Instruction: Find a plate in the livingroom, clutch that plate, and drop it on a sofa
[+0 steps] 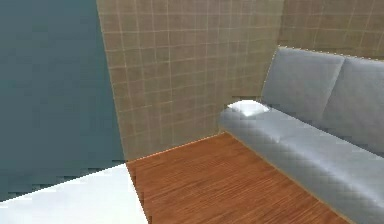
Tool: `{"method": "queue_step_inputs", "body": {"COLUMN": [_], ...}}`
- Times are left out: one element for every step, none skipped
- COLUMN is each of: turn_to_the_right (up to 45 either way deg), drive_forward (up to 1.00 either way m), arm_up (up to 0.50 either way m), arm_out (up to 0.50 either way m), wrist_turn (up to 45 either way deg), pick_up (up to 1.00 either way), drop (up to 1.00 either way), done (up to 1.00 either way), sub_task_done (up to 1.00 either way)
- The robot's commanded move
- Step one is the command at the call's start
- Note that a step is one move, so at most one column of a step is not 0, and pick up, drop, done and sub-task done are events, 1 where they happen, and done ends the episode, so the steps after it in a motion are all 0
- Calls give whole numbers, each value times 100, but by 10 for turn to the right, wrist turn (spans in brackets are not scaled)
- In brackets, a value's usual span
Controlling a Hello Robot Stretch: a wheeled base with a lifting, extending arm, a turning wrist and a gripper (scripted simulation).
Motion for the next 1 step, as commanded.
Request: {"method": "queue_step_inputs", "body": {"turn_to_the_right": [180], "drive_forward": [0], "arm_up": [0], "arm_out": [0], "wrist_turn": [0], "pick_up": [0], "drop": [0], "done": [0], "sub_task_done": [0]}}
